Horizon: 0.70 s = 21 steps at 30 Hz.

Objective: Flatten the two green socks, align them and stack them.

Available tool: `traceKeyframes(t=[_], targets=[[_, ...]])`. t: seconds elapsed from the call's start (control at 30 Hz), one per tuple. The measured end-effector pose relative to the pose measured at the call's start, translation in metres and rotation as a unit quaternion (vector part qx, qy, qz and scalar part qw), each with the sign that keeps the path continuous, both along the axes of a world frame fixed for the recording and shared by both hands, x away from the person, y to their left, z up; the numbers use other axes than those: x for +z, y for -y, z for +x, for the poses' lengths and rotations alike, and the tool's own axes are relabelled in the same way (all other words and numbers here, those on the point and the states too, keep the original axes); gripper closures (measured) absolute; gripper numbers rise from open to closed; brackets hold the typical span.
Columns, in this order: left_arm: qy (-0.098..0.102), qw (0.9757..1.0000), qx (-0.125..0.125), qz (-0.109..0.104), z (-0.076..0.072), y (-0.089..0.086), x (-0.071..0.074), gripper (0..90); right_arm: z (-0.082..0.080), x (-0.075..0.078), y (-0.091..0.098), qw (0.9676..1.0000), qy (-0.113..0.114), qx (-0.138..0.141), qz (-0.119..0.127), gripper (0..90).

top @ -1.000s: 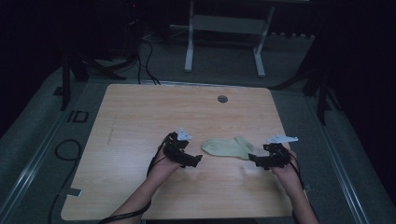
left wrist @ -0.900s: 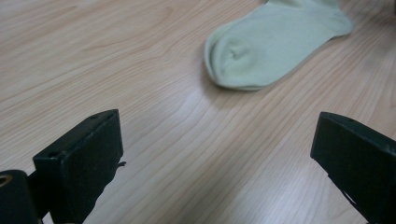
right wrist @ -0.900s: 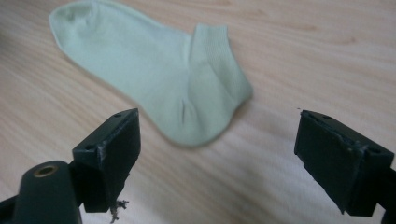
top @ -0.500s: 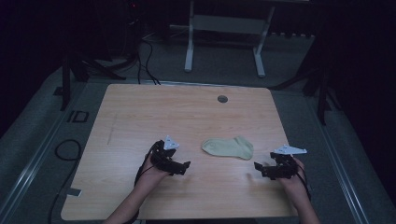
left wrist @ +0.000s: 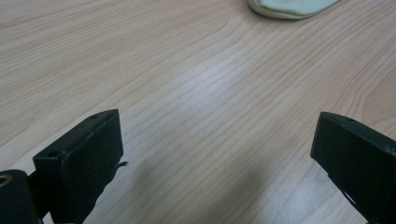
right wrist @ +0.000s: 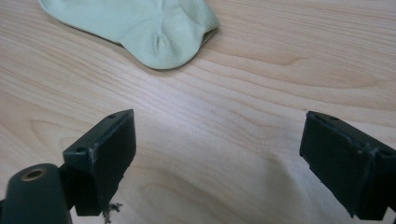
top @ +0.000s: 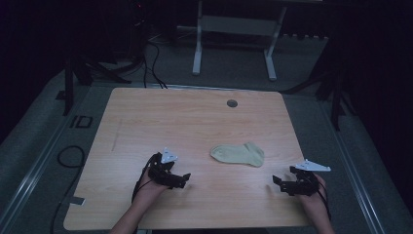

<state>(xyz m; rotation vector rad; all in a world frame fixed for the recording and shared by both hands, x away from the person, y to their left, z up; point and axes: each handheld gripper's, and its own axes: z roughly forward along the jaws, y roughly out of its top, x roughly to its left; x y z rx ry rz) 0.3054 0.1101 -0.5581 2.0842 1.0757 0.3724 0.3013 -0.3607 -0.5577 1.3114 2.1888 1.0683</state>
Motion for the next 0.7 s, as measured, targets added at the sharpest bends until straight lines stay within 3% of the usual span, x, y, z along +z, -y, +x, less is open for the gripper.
traceKeyframes(t=[0.1, 0.33, 0.5, 0.7], targets=[[0.005, 1.0, 0.005, 0.006, -0.005, -0.003, -0.001, 2.3, -0.004, 0.0, 0.002, 1.0, 0.001, -0.004, 0.001, 10.6], [0.007, 0.9997, 0.015, -0.018, -0.014, -0.014, -0.003, 2.3, -0.014, 0.0, 0.012, 0.9997, 0.008, -0.016, 0.018, 11.3], [0.01, 0.9994, 0.026, -0.018, -0.022, -0.024, -0.007, 2.3, -0.019, -0.002, 0.019, 0.9991, 0.016, -0.027, 0.029, 11.3], [0.01, 0.9991, 0.032, -0.028, -0.024, -0.027, -0.007, 2.3, -0.019, -0.003, 0.018, 0.999, 0.021, -0.03, 0.024, 11.3]])
